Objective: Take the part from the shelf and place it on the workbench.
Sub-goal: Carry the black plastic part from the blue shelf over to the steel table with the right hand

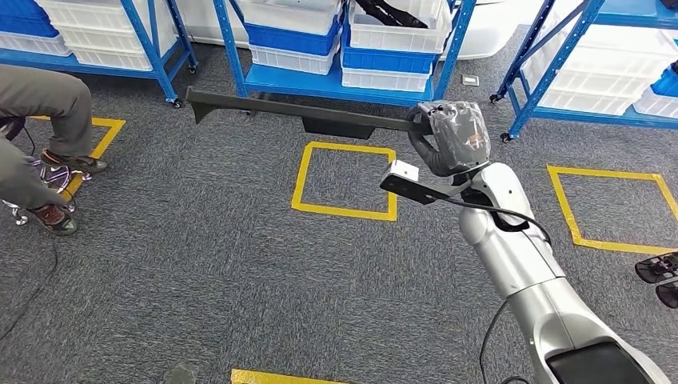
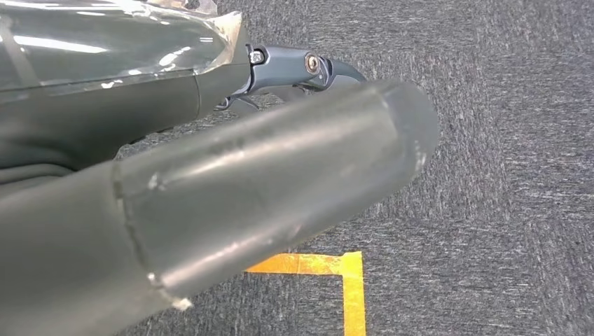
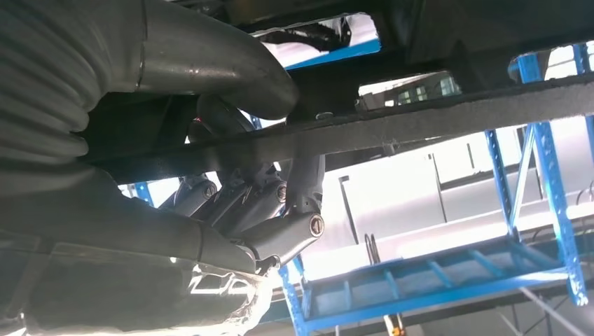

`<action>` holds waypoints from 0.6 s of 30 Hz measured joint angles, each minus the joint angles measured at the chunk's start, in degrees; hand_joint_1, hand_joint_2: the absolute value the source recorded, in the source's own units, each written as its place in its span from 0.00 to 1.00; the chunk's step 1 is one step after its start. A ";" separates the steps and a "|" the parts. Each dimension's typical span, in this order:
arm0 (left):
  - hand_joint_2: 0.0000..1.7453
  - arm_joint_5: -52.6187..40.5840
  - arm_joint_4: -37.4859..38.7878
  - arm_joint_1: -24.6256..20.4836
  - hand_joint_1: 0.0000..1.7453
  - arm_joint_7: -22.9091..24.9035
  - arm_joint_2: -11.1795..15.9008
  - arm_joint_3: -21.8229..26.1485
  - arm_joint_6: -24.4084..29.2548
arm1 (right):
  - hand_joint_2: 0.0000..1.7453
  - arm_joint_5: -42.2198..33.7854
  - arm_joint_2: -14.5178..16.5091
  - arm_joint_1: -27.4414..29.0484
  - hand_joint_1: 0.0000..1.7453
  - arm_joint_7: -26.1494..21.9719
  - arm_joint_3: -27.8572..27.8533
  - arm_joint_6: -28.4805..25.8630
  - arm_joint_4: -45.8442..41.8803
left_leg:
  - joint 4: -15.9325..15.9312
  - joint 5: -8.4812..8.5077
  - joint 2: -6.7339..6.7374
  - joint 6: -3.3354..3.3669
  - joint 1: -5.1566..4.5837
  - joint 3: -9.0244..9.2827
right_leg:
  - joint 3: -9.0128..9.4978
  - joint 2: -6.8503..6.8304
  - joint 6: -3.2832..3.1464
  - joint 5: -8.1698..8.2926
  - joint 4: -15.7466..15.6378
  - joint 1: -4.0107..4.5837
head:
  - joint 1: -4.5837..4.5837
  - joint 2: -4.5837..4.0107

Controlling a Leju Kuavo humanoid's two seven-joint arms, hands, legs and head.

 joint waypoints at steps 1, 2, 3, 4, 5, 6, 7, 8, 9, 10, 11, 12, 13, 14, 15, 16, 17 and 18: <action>0.00 -0.09 0.00 0.06 0.00 -0.36 0.00 0.02 0.05 | 1.00 0.09 0.16 -0.02 0.93 0.03 0.17 -0.03 0.32 | 0.01 0.00 0.00 0.00 -0.01 0.00 | 0.00 0.00 0.03 0.02 -0.01 0.00 | -0.02 0.00; 0.00 -0.22 0.00 0.09 0.00 -0.77 0.00 0.02 0.16 | 1.00 0.00 0.27 -0.05 0.93 0.05 0.28 -0.04 0.60 | 0.02 0.01 0.00 0.01 -0.02 0.00 | -0.01 0.00 0.05 0.03 -0.01 0.00 | -0.02 0.00; 0.00 -0.36 0.00 0.11 0.00 -1.22 0.00 0.02 0.32 | 1.00 -0.28 0.31 -0.12 0.93 0.07 0.34 -0.03 0.83 | 0.02 0.01 0.00 0.01 -0.02 0.00 | -0.02 0.00 0.07 0.05 -0.01 0.00 | -0.02 0.00; 0.00 -0.46 0.00 0.12 0.00 -1.63 -0.01 0.02 0.44 | 1.00 -0.71 0.33 -0.23 0.93 0.07 0.31 0.01 1.01 | 0.02 0.01 0.01 0.01 -0.02 -0.01 | -0.03 0.00 0.08 0.06 -0.01 0.00 | -0.03 0.00; 0.00 -0.45 0.00 0.11 0.00 -2.00 -0.01 0.07 0.53 | 1.00 -1.17 0.33 -0.38 0.93 0.07 0.18 0.12 1.14 | 0.03 0.01 0.02 0.01 -0.02 -0.01 | -0.04 0.00 0.09 0.06 -0.01 0.01 | -0.03 0.00; 0.00 -0.36 0.00 0.11 0.00 -2.29 -0.02 0.16 0.56 | 1.00 -1.63 0.33 -0.59 0.93 0.07 -0.02 0.25 1.22 | 0.03 0.01 0.04 0.00 0.00 -0.01 | -0.05 0.01 0.09 0.06 0.00 0.02 | -0.03 0.00; 0.00 -0.21 0.00 0.11 0.00 -2.46 -0.02 0.28 0.53 | 1.00 -1.98 0.33 -0.85 0.93 0.07 -0.23 0.37 1.30 | 0.03 0.01 0.05 0.00 0.01 -0.01 | -0.07 0.02 0.09 0.06 0.00 0.03 | -0.02 0.00; 0.00 -0.08 0.01 0.11 0.00 -2.56 -0.01 0.44 0.50 | 1.00 -2.19 0.32 -1.15 0.93 0.09 -0.45 0.46 1.38 | 0.03 0.02 0.07 -0.01 0.03 -0.01 | -0.10 0.03 0.10 0.06 0.02 0.04 | -0.02 0.00; 0.00 0.02 0.01 0.11 0.00 -2.59 -0.01 0.57 0.46 | 1.00 -2.32 0.32 -1.43 0.93 0.12 -0.59 0.49 1.47 | 0.03 0.02 0.10 -0.01 0.04 -0.02 | -0.12 0.05 0.10 0.06 0.04 0.05 | -0.02 0.00; 0.00 0.08 0.02 0.10 0.00 -2.60 0.00 0.67 0.41 | 1.00 -2.41 0.31 -1.69 0.93 0.14 -0.67 0.51 1.55 | 0.03 0.02 0.14 -0.02 0.05 -0.02 | -0.16 0.07 0.09 0.06 0.06 0.06 | -0.03 0.00; 0.00 0.09 0.02 0.09 0.00 -2.61 0.00 0.74 0.37 | 1.00 -2.46 0.31 -1.89 0.93 0.16 -0.72 0.51 1.61 | 0.03 0.03 0.17 -0.03 0.06 -0.02 | -0.18 0.08 0.09 0.06 0.08 0.08 | -0.03 0.00; 0.00 0.09 0.02 0.08 0.00 -2.61 0.00 0.78 0.31 | 1.00 -2.50 0.31 -1.99 0.93 0.16 -0.74 0.51 1.64 | 0.03 0.04 0.20 -0.05 0.07 -0.02 | -0.20 0.08 0.09 0.06 0.10 0.09 | -0.03 0.00; 0.00 0.09 0.02 0.08 0.00 -2.62 0.00 0.80 0.26 | 1.00 -2.52 0.31 -2.06 0.93 0.16 -0.74 0.51 1.66 | 0.03 0.05 0.22 -0.07 0.08 -0.03 | -0.23 0.08 0.09 0.06 0.12 0.11 | -0.03 0.00; 0.00 0.09 0.02 0.08 0.00 -2.62 0.00 0.81 0.25 | 1.00 -2.52 0.32 -2.08 0.93 0.16 -0.74 0.52 1.66 | 0.02 0.07 0.22 -0.09 0.09 -0.05 | -0.24 0.08 0.09 0.06 0.12 0.13 | -0.03 0.00; 0.00 0.09 0.02 0.09 0.00 -2.62 0.00 0.81 0.21 | 1.00 -2.43 0.32 -2.09 0.93 0.16 -0.74 0.52 1.67 | 0.02 0.08 0.22 -0.11 0.11 -0.07 | -0.25 0.08 0.09 0.06 0.13 0.15 | -0.03 0.00; 0.00 0.11 0.02 0.09 0.00 -2.60 -0.01 0.83 0.18 | 1.00 -2.08 0.33 -2.14 0.93 0.21 -0.73 0.49 1.68 | 0.02 0.09 0.22 -0.13 0.12 -0.08 | -0.26 0.08 0.09 0.06 0.13 0.16 | -0.03 0.00; 0.00 0.16 0.02 0.09 0.00 -2.51 -0.01 0.86 0.15 | 1.00 -1.35 0.35 -2.25 0.93 0.32 -0.70 0.44 1.74 | 0.02 0.10 0.22 -0.14 0.12 -0.10 | -0.26 0.08 0.09 0.06 0.13 0.17 | -0.03 0.00; 0.00 0.21 0.02 0.08 0.00 -2.41 0.00 0.93 0.13 | 1.00 -0.30 0.40 -2.44 0.93 0.44 -0.63 0.36 1.86 | 0.11 0.09 0.22 -0.10 0.02 -0.17 | -0.19 0.08 0.21 0.18 0.01 0.07 | -0.04 0.00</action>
